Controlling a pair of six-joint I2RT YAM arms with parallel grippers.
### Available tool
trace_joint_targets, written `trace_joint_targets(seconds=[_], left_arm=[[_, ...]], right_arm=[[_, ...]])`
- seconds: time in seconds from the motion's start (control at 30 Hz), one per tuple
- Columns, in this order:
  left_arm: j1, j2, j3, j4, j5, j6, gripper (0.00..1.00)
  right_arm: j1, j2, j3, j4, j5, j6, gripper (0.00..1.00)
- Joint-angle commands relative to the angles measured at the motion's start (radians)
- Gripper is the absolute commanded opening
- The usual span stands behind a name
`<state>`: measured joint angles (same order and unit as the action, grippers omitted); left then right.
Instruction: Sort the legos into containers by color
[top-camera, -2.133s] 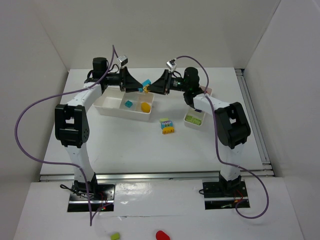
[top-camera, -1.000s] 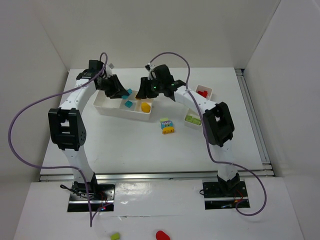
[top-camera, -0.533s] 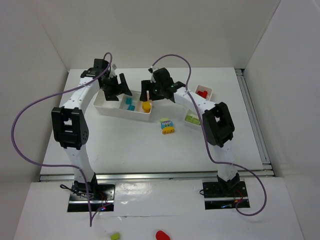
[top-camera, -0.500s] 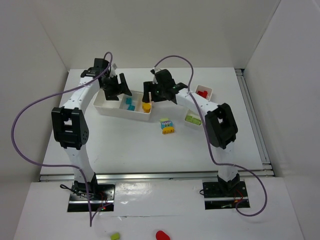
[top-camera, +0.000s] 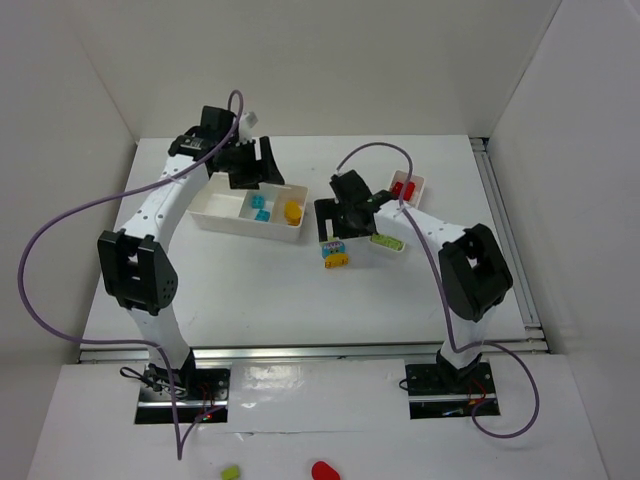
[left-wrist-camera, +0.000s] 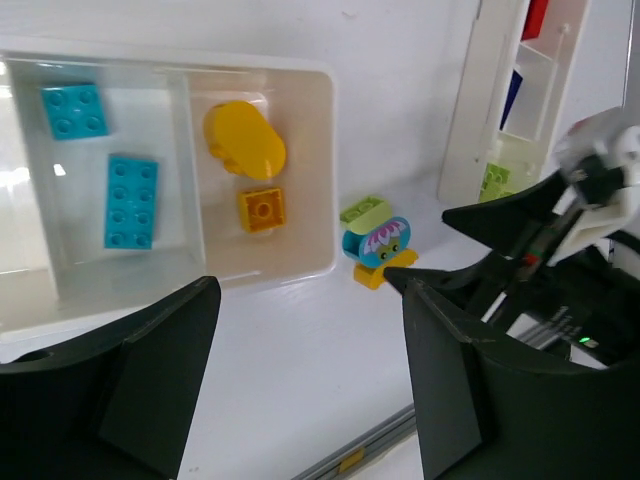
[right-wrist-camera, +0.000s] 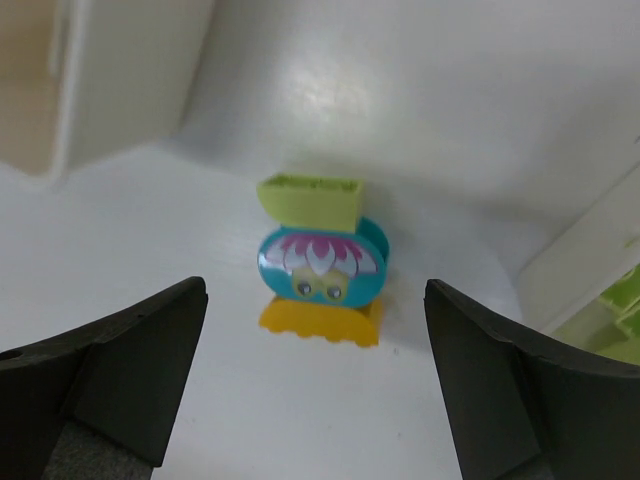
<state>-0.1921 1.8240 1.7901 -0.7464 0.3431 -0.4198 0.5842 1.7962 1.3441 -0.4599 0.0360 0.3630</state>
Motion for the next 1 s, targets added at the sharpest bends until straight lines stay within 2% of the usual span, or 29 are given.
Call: trace_joint_targets(seconds=[0.0, 0.33, 0.47, 0.5, 0.6, 0.63, 0.73, 0.77, 0.8, 0.87, 0.97], left_arm=[[-0.023, -0.011, 0.009, 0.001, 0.048, 0.01, 0.82], [-0.041, -0.002, 0.018, 0.001, 0.039, 0.01, 0.81], [-0.041, -0.002, 0.018, 0.001, 0.039, 0.01, 0.81], [-0.041, -0.002, 0.018, 0.001, 0.051, 0.01, 0.81], [-0.041, 0.009, 0.018, -0.011, 0.102, 0.021, 0.81], [-0.041, 0.023, 0.029, -0.011, 0.123, 0.036, 0.81], [-0.041, 0.064, 0.054, -0.048, 0.236, 0.059, 0.81], [-0.041, 0.064, 0.054, -0.06, 0.237, 0.075, 0.81], [-0.041, 0.078, 0.054, -0.061, 0.299, 0.088, 0.83], [-0.041, 0.101, 0.063, -0.07, 0.405, 0.099, 0.84], [-0.05, 0.121, 0.072, -0.079, 0.491, 0.108, 0.86]], right_arm=[[0.035, -0.027, -0.037, -0.068, 0.022, 0.031, 0.98], [0.045, 0.106, -0.004, -0.036, 0.022, 0.031, 0.96], [0.054, 0.126, 0.006, -0.01, 0.047, 0.031, 0.89], [0.054, 0.135, -0.005, 0.015, 0.059, 0.022, 0.84], [0.054, 0.135, -0.005, 0.062, 0.059, 0.01, 0.76], [0.054, 0.135, -0.014, 0.075, 0.059, -0.007, 0.7], [0.054, 0.045, -0.071, 0.127, 0.045, -0.051, 0.53], [0.054, 0.045, -0.095, 0.144, 0.045, -0.052, 0.53], [0.043, -0.019, -0.123, 0.162, 0.016, -0.073, 0.48], [0.043, -0.14, -0.213, 0.228, -0.034, -0.108, 0.47], [0.043, -0.26, -0.307, 0.271, -0.07, -0.108, 0.44]])
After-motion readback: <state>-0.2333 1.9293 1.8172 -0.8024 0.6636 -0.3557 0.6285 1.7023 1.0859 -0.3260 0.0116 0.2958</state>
